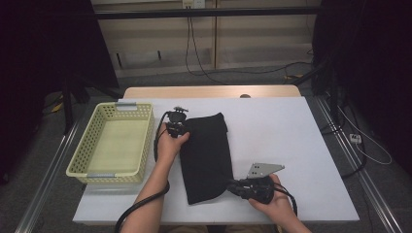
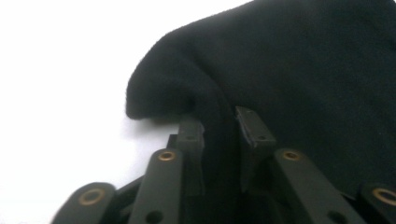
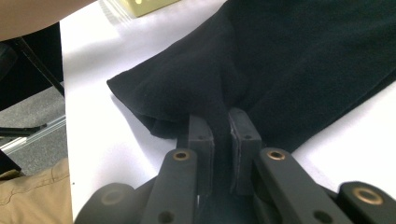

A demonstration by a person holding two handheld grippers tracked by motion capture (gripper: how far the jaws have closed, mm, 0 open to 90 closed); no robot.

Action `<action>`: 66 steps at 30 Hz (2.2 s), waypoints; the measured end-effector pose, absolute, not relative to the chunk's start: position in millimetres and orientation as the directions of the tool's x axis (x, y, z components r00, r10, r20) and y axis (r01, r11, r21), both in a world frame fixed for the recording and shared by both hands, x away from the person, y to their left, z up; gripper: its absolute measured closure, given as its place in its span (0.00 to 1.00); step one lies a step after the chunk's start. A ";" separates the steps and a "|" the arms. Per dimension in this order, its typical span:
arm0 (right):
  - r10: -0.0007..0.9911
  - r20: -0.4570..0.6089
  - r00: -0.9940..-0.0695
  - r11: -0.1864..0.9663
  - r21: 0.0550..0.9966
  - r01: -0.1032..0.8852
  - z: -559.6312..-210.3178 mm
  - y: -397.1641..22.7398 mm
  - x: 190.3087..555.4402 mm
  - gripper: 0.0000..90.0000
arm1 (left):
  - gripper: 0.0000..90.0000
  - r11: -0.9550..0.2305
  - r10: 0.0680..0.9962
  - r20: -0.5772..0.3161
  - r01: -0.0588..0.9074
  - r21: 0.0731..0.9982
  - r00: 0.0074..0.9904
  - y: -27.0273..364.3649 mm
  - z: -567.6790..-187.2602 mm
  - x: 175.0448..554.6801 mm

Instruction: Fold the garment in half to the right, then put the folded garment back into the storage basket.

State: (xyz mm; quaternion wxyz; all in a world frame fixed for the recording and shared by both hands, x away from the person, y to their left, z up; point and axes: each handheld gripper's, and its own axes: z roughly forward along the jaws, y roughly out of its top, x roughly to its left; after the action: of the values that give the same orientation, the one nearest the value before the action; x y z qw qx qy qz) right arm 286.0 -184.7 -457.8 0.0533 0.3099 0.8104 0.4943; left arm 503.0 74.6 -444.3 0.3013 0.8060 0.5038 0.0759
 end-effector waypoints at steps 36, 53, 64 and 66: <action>0.515 0.178 -0.838 0.297 0.880 0.370 -432.1 -165.9 292.4 0.91 | 0.89 -0.365 0.875 -0.127 0.809 0.461 0.467 69.0 -357.5 513.6; 0.512 0.173 -0.842 0.253 0.906 0.340 -422.5 -148.4 301.3 0.91 | 0.89 -0.395 0.882 -0.076 0.818 0.418 0.465 82.8 -322.8 524.0; 0.506 0.161 -0.847 0.235 0.920 0.315 -415.9 -138.6 303.5 0.91 | 0.89 -0.407 0.887 -0.040 0.822 0.399 0.459 92.4 -304.5 525.0; 0.503 0.172 -0.847 0.223 0.921 0.319 -415.4 -136.6 304.1 0.91 | 0.89 -0.414 0.885 -0.035 0.820 0.396 0.464 94.9 -300.2 526.1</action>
State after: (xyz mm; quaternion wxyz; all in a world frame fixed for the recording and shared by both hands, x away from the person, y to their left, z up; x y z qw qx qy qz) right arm 304.1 -136.6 -415.4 0.0813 0.2641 0.7778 0.5645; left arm 526.1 94.9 -300.2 0.1819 0.8360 0.5098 0.0901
